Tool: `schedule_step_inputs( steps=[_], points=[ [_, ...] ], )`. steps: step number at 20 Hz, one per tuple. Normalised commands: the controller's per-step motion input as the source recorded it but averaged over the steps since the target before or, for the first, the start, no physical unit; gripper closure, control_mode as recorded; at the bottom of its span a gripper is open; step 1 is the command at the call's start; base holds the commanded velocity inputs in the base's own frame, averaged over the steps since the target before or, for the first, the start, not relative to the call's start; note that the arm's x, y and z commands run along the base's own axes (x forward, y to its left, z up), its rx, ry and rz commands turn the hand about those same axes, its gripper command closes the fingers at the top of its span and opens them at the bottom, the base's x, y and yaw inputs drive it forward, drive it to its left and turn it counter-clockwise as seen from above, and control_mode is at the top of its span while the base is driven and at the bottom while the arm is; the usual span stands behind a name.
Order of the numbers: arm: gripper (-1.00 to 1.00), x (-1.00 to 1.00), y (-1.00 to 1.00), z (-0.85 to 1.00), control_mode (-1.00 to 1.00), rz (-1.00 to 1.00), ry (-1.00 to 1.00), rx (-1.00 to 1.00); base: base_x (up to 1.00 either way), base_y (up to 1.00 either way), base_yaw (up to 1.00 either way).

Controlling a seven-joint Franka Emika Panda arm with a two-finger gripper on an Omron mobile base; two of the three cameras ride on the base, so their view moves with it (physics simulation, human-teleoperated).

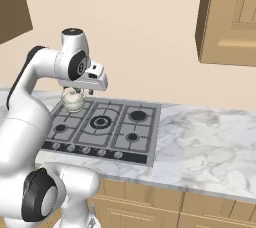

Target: The kettle is done boiling. Turn off the stove, then wait for 300 timesteps before moving the kettle to the dining table.

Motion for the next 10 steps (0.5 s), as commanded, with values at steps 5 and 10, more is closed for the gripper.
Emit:
schedule_step_inputs(
  steps=[5,10],
  points=[
    [-1.0,-0.01,0.01,-0.03,-1.0,0.0,0.0,0.0,0.0,0.0,0.0],
    [-1.0,-0.01,0.23,-0.12,-1.0,0.08,0.0,0.0,0.0,0.0,0.0]
  ],
)
